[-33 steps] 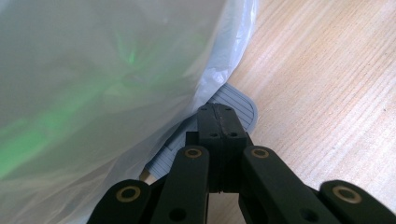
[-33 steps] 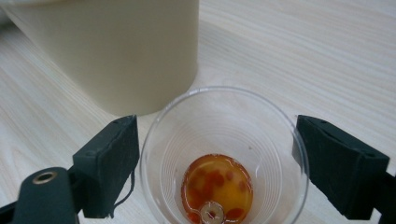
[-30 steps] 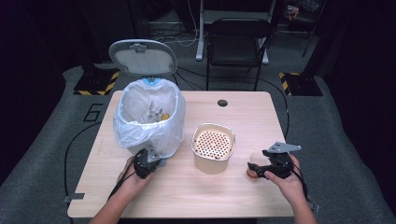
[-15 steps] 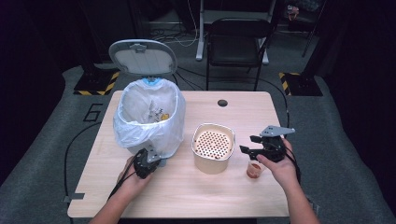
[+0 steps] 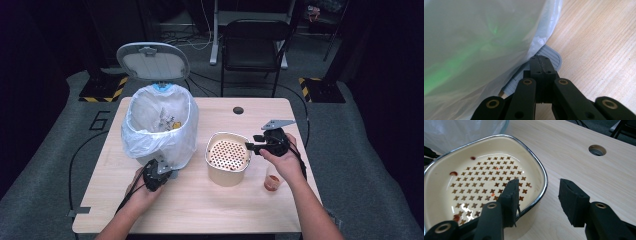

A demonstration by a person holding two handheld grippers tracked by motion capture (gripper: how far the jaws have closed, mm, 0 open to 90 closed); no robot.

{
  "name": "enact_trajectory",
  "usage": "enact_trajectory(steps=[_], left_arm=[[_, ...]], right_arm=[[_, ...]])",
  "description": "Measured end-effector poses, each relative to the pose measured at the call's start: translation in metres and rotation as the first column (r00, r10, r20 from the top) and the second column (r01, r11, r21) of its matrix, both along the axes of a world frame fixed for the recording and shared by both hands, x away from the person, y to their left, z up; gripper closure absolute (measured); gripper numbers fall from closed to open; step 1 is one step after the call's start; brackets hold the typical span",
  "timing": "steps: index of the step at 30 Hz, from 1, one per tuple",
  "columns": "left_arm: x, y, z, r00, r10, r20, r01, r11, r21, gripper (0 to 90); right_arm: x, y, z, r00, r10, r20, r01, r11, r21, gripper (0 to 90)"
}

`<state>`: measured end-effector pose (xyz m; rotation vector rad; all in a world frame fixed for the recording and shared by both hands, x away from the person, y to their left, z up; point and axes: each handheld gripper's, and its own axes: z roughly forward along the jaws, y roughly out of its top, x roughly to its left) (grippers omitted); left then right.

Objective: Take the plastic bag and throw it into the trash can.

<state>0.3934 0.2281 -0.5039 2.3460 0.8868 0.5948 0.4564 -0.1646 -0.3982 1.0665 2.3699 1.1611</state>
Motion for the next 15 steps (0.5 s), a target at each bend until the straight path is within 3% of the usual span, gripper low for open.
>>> enact_trajectory(steps=[15], left_arm=[[0.000,0.000,0.000,1.0000,0.000,0.000,0.000,1.0000,-0.005,90.0]], right_arm=[[0.016,0.013,-0.012,0.9995,0.000,-0.030,-0.001,0.999,-0.033,73.8]])
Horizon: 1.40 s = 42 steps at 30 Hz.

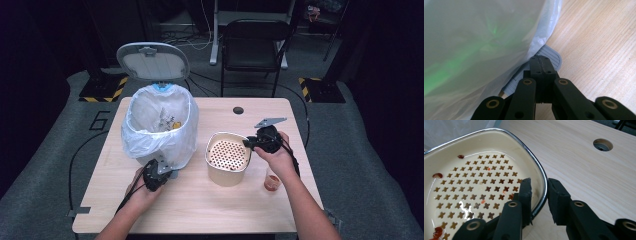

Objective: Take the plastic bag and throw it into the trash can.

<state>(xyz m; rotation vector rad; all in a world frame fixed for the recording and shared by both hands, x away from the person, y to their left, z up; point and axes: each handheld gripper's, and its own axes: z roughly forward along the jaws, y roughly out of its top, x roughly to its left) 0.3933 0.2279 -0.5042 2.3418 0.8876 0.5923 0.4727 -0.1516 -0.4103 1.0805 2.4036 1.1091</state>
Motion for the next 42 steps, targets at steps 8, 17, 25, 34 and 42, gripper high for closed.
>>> enact_trajectory(steps=[8,17,25,34,42], left_arm=[[0.000,0.000,0.000,1.0000,-0.003,0.000,0.003,1.0000,0.002,90.0],[0.000,0.000,0.000,1.0000,-0.004,0.004,0.004,1.0000,0.002,90.0],[0.000,0.000,0.000,1.0000,-0.002,0.001,0.002,1.0000,0.001,90.0],[0.000,0.000,0.000,1.0000,0.000,0.005,-0.001,1.0000,0.003,90.0],[0.000,0.000,0.000,1.0000,0.001,0.005,-0.001,1.0000,0.003,90.0]], right_arm=[[-0.003,0.002,0.001,0.9999,-0.004,0.014,0.005,1.000,-0.027,75.0],[-0.010,0.004,0.002,0.9994,0.036,0.000,-0.036,0.999,-0.021,78.5],[-0.027,-0.002,0.001,0.9982,0.059,-0.009,-0.059,0.998,0.002,79.1],[-0.049,-0.008,0.000,0.9954,0.095,-0.016,-0.094,0.995,0.014,78.9],[-0.062,-0.020,0.008,0.9959,0.088,0.025,-0.089,0.995,0.050,59.5]])
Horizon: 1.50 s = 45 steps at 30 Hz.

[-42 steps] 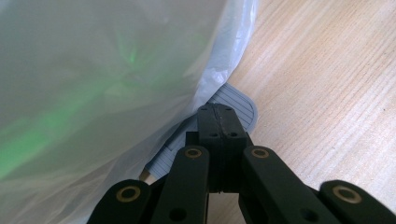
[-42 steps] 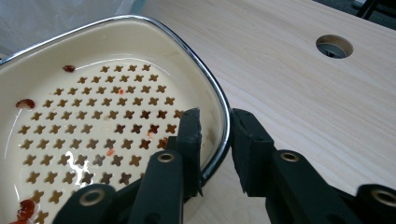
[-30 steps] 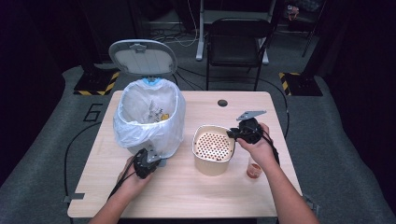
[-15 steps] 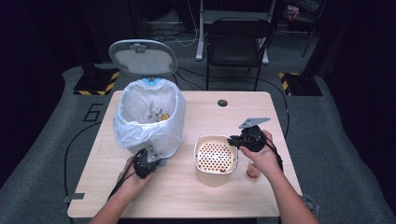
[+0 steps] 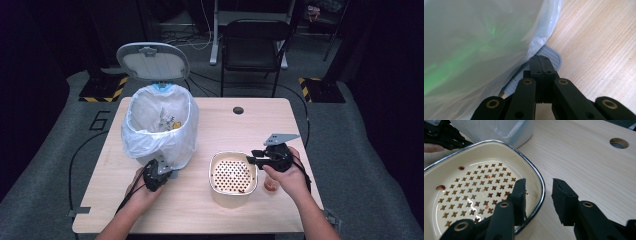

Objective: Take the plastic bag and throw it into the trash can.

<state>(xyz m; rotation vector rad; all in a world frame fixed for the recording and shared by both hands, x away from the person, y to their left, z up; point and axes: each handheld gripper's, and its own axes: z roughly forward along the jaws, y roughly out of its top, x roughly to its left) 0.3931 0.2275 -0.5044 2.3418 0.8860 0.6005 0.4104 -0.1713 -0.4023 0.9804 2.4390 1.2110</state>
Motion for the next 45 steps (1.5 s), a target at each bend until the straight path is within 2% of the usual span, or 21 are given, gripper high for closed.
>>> enact_trajectory(steps=[5,8,11,16,18,19,20,22,27,36,45], left_arm=[[0.000,0.000,0.000,1.0000,0.002,-0.004,-0.002,1.0000,-0.003,90.0],[0.000,0.000,0.000,1.0000,0.002,-0.003,-0.002,1.0000,0.001,90.0],[0.000,0.000,0.000,1.0000,0.001,-0.007,-0.001,1.0000,0.000,90.0],[0.000,0.000,0.000,1.0000,0.001,-0.007,-0.001,1.0000,-0.001,90.0],[0.000,0.000,0.000,1.0000,0.002,-0.005,-0.002,1.0000,-0.003,90.0],[0.000,0.000,0.000,1.0000,0.002,-0.005,-0.002,1.0000,-0.003,90.0],[0.000,0.000,0.000,1.0000,0.002,-0.003,-0.002,1.0000,-0.003,90.0],[0.000,0.000,0.001,1.0000,0.000,-0.009,0.000,1.0000,0.003,90.0],[0.000,0.000,0.000,1.0000,0.002,-0.003,-0.002,1.0000,-0.002,90.0],[0.000,0.000,0.000,1.0000,0.003,-0.003,-0.003,1.0000,-0.003,90.0],[0.000,0.000,0.000,1.0000,0.002,-0.003,-0.002,1.0000,-0.003,90.0]], right_arm=[[-0.008,-0.014,0.004,0.9985,-0.044,0.031,0.044,0.999,0.008,50.5],[-0.013,-0.025,0.005,0.9960,-0.066,0.061,0.065,0.998,0.015,48.5],[-0.017,-0.034,0.003,0.9942,-0.086,0.064,0.085,0.996,0.010,44.7],[-0.023,-0.048,-0.005,0.9887,-0.129,0.076,0.129,0.992,0.004,34.0],[-0.027,-0.053,-0.010,0.9839,-0.160,0.080,0.159,0.987,0.017,26.6],[-0.027,-0.053,-0.010,0.9839,-0.160,0.080,0.159,0.987,0.017,26.6],[-0.029,-0.057,-0.016,0.9794,-0.183,0.085,0.182,0.983,0.023,19.5],[-0.032,-0.060,-0.019,0.9776,-0.196,0.078,0.194,0.981,0.028,15.5],[-0.039,-0.067,-0.026,0.9715,-0.225,0.075,0.220,0.973,0.063,14.2],[-0.041,-0.070,-0.038,0.9693,-0.238,0.062,0.235,0.971,0.045,7.3],[-0.039,-0.064,-0.052,0.9781,-0.205,0.035,0.204,0.979,0.029,10.3]])
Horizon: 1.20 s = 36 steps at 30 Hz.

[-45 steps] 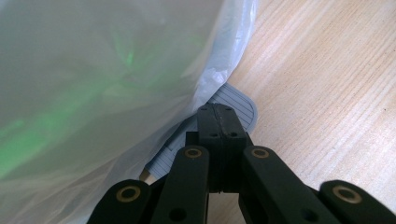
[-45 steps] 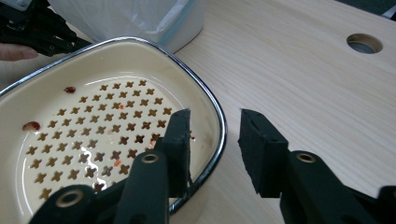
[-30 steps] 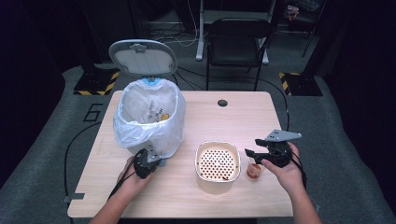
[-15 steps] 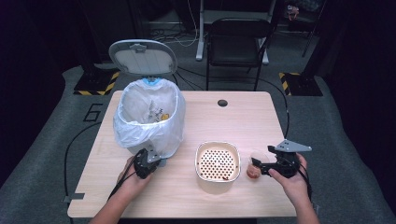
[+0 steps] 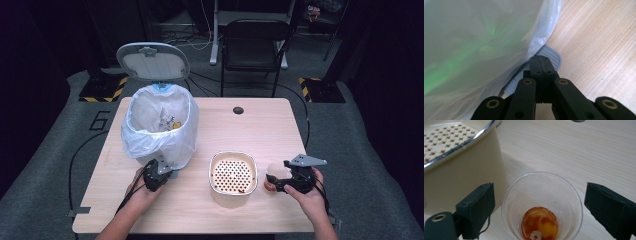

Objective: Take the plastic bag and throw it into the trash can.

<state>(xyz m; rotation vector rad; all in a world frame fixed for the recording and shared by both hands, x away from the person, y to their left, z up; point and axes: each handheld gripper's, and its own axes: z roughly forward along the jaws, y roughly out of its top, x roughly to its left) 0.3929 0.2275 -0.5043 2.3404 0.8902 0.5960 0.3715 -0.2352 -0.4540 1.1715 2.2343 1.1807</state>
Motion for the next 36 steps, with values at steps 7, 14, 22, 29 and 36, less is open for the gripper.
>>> enact_trajectory(steps=[7,14,22,29,36], left_arm=[[0.000,0.000,0.000,1.0000,-0.002,-0.003,0.002,1.0000,0.003,90.0],[0.000,0.000,0.000,1.0000,-0.003,-0.005,0.003,1.0000,0.003,90.0],[0.000,0.000,0.000,1.0000,-0.002,0.001,0.002,1.0000,0.003,90.0],[0.000,0.000,0.001,1.0000,-0.006,-0.002,0.006,1.0000,0.008,90.0],[0.000,0.000,0.000,1.0000,-0.003,0.001,0.003,1.0000,0.005,90.0]], right_arm=[[0.003,0.000,-0.013,0.9997,0.001,-0.026,-0.001,1.000,-0.006,14.7],[0.005,0.004,-0.023,0.9990,-0.001,-0.045,-0.001,0.999,-0.044,15.4],[0.007,0.007,-0.028,0.9988,0.006,-0.049,-0.010,0.997,-0.071,22.9],[0.010,0.007,-0.023,0.9986,0.026,-0.047,-0.029,0.997,-0.066,33.9],[0.024,0.008,-0.002,0.9973,0.074,-0.003,-0.074,0.994,-0.086,34.7]])
